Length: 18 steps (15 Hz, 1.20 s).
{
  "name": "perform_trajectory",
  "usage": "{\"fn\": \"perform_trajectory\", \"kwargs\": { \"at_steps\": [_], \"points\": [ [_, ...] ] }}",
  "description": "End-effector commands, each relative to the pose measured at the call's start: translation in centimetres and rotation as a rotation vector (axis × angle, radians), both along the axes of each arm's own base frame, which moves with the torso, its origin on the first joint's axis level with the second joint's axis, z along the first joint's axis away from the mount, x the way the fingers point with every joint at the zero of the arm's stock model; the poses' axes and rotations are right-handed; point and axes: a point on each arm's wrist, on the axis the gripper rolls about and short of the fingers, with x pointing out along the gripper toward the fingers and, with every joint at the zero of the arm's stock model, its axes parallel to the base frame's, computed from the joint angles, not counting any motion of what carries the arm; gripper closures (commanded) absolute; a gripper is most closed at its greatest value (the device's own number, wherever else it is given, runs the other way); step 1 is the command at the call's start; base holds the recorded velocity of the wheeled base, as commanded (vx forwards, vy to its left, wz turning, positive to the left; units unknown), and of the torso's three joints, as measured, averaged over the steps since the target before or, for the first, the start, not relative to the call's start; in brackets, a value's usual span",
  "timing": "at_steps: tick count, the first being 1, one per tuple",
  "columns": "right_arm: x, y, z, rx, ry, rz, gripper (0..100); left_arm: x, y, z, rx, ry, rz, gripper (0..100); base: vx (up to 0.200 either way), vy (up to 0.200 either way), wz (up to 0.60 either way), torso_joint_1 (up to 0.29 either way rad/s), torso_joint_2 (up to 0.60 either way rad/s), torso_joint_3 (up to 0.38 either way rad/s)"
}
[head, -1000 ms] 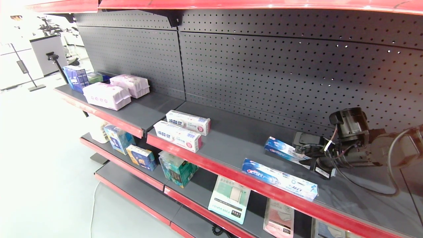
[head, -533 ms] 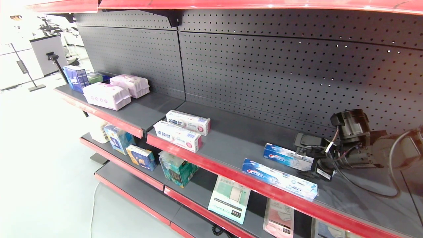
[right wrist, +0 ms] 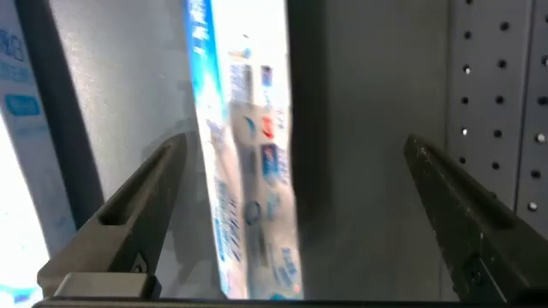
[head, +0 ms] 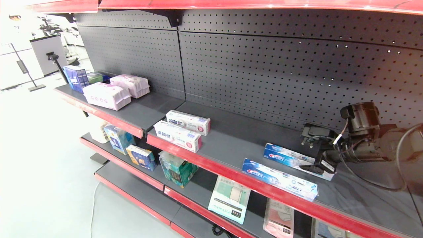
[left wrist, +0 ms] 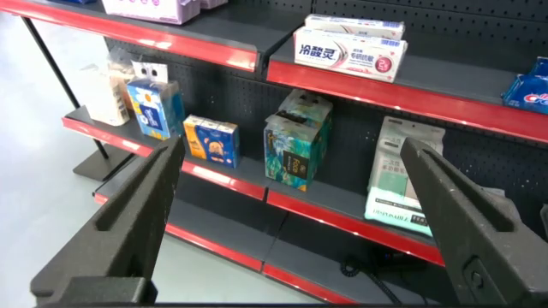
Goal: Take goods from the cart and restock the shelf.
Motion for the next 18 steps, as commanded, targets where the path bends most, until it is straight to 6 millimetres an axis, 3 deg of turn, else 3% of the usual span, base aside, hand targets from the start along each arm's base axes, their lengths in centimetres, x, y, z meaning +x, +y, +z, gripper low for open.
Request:
{"fn": "perform_trajectory", "kwargs": {
  "at_steps": [1,4,9,13,17,18],
  "points": [
    [-0.7,-0.8,0.7,0.032,-0.014,-0.025,0,0.0,0.0,0.0,-0.001,0.001,0.000,0,0.000,0.000,0.00,0.000,0.00,0.000],
    [-1.3,-1.8,1.6,0.085,-0.032,-0.043,0,0.0,0.0,0.0,-0.001,0.001,0.000,0,0.000,0.000,0.00,0.000,0.00,0.000],
    [-4.7,-4.1,2.4,0.243,-0.027,-0.076,0,0.0,0.0,0.0,0.000,0.001,0.000,0,0.000,0.000,0.00,0.000,0.00,0.000],
    [-7.8,-4.0,3.7,0.377,-0.033,-0.202,0,0.0,0.0,0.0,0.000,0.000,0.000,0,0.000,0.000,0.00,0.000,0.00,0.000],
    [-9.8,-4.5,3.0,0.512,-0.223,-0.289,0,0.0,0.0,0.0,0.000,0.001,0.000,0,0.000,0.000,0.00,0.000,0.00,0.000],
    [-11.3,-4.8,2.2,0.536,-0.324,-0.299,0,0.0,0.0,0.0,0.002,0.000,-0.004,0,0.000,0.000,0.00,0.000,0.00,0.000]
  ]
}}
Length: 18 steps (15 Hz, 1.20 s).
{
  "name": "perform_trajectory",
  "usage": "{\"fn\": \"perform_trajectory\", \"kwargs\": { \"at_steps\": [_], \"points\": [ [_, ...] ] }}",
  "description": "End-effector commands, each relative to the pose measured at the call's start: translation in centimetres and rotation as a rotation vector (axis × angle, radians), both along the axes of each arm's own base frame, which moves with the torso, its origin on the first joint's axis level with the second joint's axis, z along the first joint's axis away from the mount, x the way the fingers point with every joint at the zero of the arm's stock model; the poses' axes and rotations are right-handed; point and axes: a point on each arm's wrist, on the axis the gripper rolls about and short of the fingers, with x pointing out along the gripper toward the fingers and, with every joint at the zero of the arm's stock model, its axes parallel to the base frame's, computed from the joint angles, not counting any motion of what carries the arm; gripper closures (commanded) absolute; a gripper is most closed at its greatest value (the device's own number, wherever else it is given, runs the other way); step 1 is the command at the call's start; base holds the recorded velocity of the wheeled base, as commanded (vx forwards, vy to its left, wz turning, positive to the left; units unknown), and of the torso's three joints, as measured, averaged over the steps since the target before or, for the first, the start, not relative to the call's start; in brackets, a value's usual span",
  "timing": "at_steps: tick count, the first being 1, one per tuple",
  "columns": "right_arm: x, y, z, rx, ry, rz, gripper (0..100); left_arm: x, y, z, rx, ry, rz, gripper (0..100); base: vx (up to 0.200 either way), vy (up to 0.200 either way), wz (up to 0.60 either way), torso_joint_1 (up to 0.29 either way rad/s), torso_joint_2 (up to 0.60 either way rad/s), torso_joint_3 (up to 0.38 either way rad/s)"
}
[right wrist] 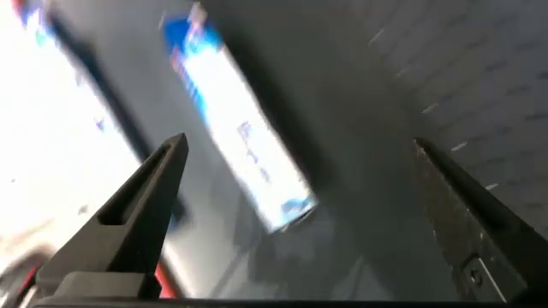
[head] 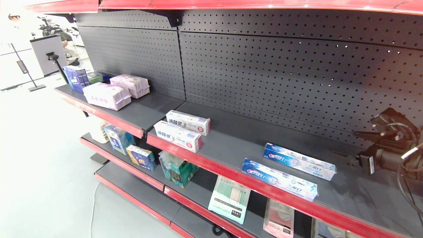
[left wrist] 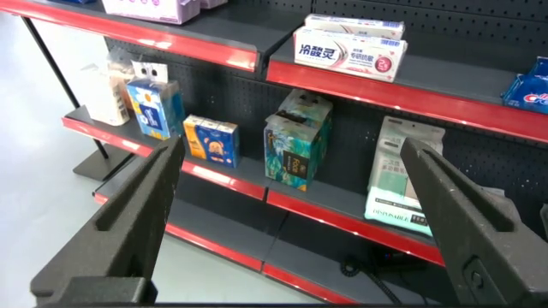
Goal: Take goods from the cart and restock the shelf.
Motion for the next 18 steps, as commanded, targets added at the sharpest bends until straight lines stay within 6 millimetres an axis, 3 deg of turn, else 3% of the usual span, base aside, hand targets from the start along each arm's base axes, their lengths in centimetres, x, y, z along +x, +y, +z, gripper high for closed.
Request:
{"fn": "perform_trajectory", "kwargs": {
  "at_steps": [1,4,8,12,14,15,17,18],
  "points": [
    [-3.5,-0.4,-1.2,0.031,-0.099,-0.067,0,0.0,0.0,0.0,0.001,0.000,-0.002,0,0.000,0.000,0.00,0.000,0.00,0.000],
    [-8.5,0.8,1.0,0.213,-0.239,-0.107,0,0.0,0.0,0.0,0.006,0.001,-0.005,0,0.000,0.000,0.00,0.000,0.00,0.000],
    [-13.2,0.7,0.9,0.248,-0.366,-0.279,0,0.0,0.0,0.0,0.008,0.001,-0.008,0,0.000,0.000,0.00,0.000,0.00,0.000],
    [-18.3,1.6,-1.2,0.249,-0.360,-0.323,0,0.0,0.0,0.0,0.006,0.001,-0.008,0,0.000,0.000,0.00,0.000,0.00,0.000],
    [-21.9,2.5,-3.3,0.252,-0.336,-0.290,0,0.0,0.0,0.0,0.006,0.001,-0.008,0,0.000,0.000,0.00,0.000,0.00,0.000],
    [-22.3,2.5,-3.9,0.254,-0.317,-0.287,0,0.0,0.0,0.0,0.006,0.001,-0.008,0,0.000,0.000,0.00,0.000,0.00,0.000],
    [-24.3,2.8,-6.9,0.254,-0.228,-0.227,0,0.0,0.0,0.0,0.008,0.001,-0.008,0,0.000,0.000,0.00,0.000,0.00,0.000],
    [-24.2,2.9,-7.0,0.262,-0.226,-0.180,0,0.0,0.0,0.0,0.008,0.001,-0.008,0,0.000,0.000,0.00,0.000,0.00,0.000]
  ]
}}
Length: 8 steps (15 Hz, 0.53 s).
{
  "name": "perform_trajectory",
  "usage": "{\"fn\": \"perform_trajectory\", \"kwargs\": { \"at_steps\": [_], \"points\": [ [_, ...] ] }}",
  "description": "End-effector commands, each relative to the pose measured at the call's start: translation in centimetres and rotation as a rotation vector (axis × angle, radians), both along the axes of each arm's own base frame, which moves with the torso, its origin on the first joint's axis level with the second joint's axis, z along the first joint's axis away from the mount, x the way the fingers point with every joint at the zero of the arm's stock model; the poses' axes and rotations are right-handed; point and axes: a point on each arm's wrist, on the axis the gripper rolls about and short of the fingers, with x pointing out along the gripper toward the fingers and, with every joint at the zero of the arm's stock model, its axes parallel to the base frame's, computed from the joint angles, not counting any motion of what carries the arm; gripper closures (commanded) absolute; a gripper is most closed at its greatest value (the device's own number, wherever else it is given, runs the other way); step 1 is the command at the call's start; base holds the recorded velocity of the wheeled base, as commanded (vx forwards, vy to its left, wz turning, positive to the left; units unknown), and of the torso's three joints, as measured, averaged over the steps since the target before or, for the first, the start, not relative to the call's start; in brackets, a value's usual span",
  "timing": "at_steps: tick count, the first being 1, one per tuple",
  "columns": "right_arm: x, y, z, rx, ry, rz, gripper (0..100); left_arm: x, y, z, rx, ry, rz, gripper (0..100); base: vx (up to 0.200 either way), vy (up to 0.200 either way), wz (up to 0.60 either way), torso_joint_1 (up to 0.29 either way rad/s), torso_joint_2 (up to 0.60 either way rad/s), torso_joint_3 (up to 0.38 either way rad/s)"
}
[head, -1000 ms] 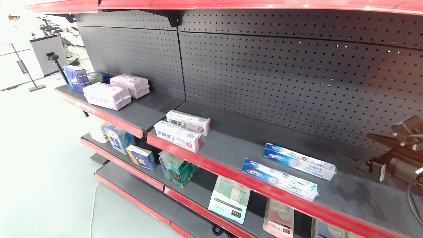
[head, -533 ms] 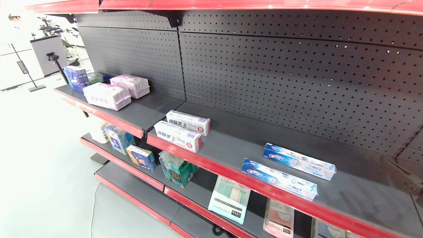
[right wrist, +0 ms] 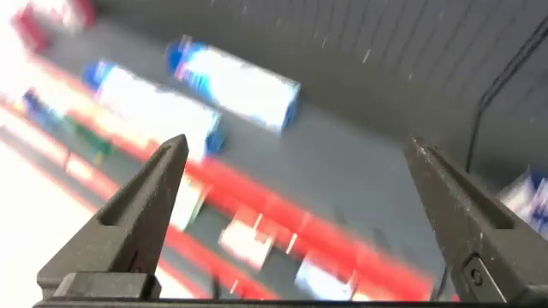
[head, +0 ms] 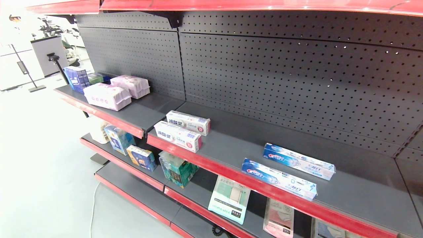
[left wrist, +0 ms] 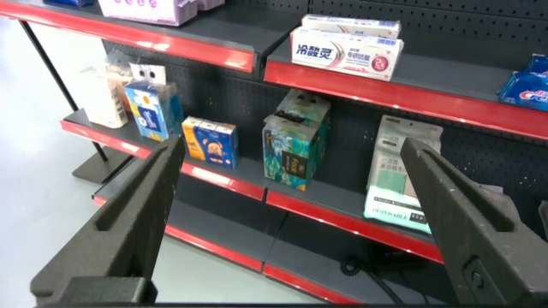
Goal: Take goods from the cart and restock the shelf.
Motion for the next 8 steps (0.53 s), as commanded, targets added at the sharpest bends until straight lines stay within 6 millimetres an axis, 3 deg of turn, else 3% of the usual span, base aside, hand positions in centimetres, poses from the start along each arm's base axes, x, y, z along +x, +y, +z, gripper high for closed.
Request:
{"fn": "perform_trajectory", "kwargs": {
  "at_steps": [1,4,7,8],
  "points": [
    [-1.84,0.47,-1.64,-0.005,-0.081,0.151,0,0.00,0.00,0.01,0.000,-0.001,0.000,0,0.000,0.000,0.00,0.000,0.00,0.000],
    [-1.88,0.39,-1.59,0.027,-0.064,0.240,0,0.00,0.00,-0.01,0.000,0.000,-0.001,0,0.000,0.000,0.00,0.000,0.00,0.000],
    [-1.72,-0.37,-1.68,-0.018,-0.093,-0.156,0,0.00,0.00,-0.01,0.000,0.000,0.000,0,0.000,0.000,0.00,0.000,0.00,0.000],
    [-1.73,-0.46,-1.70,0.039,-0.093,-0.206,0,0.00,0.00,-0.01,0.000,0.000,0.000,0,0.000,0.000,0.00,0.000,0.00,0.000]
  ]
}}
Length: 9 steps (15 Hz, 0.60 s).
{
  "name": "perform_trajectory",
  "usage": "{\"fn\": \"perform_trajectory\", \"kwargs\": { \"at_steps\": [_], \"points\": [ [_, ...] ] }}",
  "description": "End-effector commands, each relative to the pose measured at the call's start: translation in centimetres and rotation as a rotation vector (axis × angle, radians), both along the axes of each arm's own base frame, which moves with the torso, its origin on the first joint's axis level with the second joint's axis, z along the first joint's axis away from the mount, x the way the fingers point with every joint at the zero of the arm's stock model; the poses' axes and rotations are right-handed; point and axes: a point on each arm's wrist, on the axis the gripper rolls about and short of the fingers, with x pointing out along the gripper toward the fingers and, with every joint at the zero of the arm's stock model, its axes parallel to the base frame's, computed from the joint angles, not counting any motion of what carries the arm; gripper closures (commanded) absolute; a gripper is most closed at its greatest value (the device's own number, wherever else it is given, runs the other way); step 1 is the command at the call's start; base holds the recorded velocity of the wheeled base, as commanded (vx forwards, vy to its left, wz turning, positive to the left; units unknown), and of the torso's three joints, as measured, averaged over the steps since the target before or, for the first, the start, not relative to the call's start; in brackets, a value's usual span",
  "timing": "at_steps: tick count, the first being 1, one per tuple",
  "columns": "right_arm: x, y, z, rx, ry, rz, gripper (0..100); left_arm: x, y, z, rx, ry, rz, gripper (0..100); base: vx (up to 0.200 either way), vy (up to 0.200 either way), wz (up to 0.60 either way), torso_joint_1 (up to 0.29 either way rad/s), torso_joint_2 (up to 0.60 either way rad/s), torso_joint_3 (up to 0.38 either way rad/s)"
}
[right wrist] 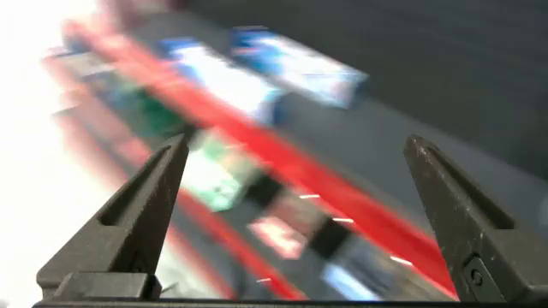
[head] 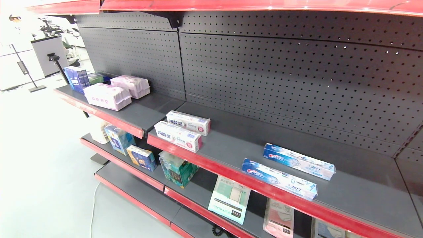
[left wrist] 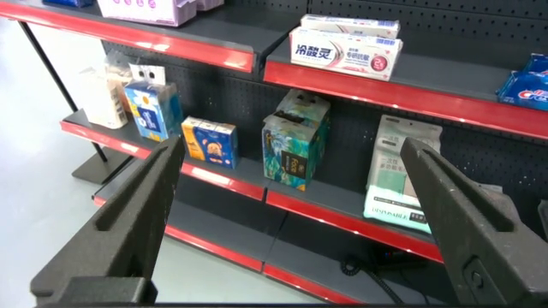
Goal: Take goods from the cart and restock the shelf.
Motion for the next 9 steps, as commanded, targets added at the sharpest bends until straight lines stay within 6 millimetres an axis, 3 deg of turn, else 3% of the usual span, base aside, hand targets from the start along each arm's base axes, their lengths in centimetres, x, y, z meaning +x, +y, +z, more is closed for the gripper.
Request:
{"fn": "perform_trajectory", "kwargs": {
  "at_steps": [1,9],
  "points": [
    [0.00,-0.09,-0.32,0.072,0.007,-0.062,0,0.00,0.00,-0.01,-0.001,0.001,0.000,0,0.000,0.000,0.00,0.000,0.00,0.000],
    [-0.02,0.02,-0.76,0.087,0.051,-0.020,0,0.00,0.00,-0.01,-0.001,0.001,0.000,0,0.000,0.000,0.00,0.000,0.00,0.000]
  ]
}}
